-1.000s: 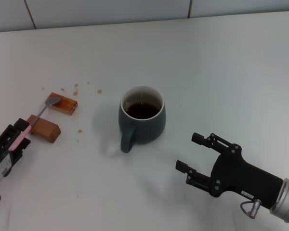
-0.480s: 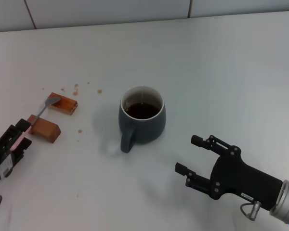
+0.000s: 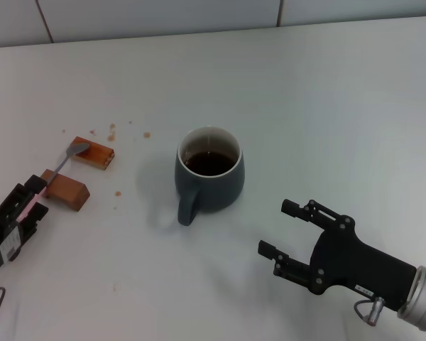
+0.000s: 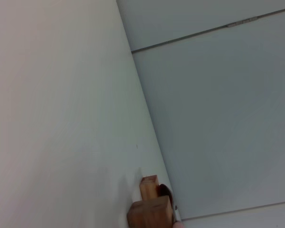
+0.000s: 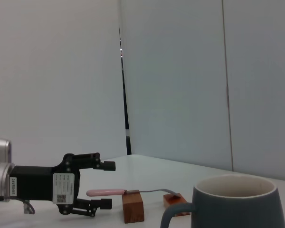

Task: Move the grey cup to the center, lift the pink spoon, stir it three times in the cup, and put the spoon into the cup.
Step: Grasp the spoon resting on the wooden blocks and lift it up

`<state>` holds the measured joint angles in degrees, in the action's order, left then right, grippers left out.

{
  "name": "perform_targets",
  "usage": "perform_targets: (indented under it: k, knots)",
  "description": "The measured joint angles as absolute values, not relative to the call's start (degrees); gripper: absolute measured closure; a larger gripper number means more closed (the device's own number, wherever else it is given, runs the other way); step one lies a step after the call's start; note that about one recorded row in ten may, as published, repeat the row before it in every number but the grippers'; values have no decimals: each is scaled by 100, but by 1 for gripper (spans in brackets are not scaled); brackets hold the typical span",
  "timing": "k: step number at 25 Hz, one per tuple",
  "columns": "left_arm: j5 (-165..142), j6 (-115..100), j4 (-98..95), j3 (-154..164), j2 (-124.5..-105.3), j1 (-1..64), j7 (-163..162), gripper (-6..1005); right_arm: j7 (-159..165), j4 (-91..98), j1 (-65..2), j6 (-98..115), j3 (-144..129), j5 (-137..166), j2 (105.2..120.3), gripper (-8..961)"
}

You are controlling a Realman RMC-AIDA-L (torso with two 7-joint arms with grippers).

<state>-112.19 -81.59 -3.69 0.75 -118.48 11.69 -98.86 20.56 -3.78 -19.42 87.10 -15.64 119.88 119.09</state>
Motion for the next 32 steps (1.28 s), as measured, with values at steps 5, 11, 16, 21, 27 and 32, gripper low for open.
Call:
perform_targets:
  k: [5,11,16,21,27,32]
  knots:
    - [-11218,-8161,-369,70,-11847,1196,-9882,185,2056,-378,-1942,8710,-1565,11988,11909,199]
    - [-11214,-8157,-369,53,-11847,1211,-9879,186,2056,-380,-1943,8710,-1564,11988,11909,199]
    - [-11214,-8151,-369,57,-11841,1213,-9879,276,2056,-396,-1951,8710,-1565,11988,11909,199]
    - [-11227,-8151,-369,60,-11835,1213,-9899,344,2056,-409,-1951,8710,-1565,11988,11909,199]
    - [-11239,-8091,-369,55,-11829,1213,-9933,346,2056,-413,-1949,8710,-1573,11988,11912,199]
    - [-11239,-8029,-369,53,-11830,1213,-9954,347,2056,-414,-1943,8710,-1613,11988,11918,199]
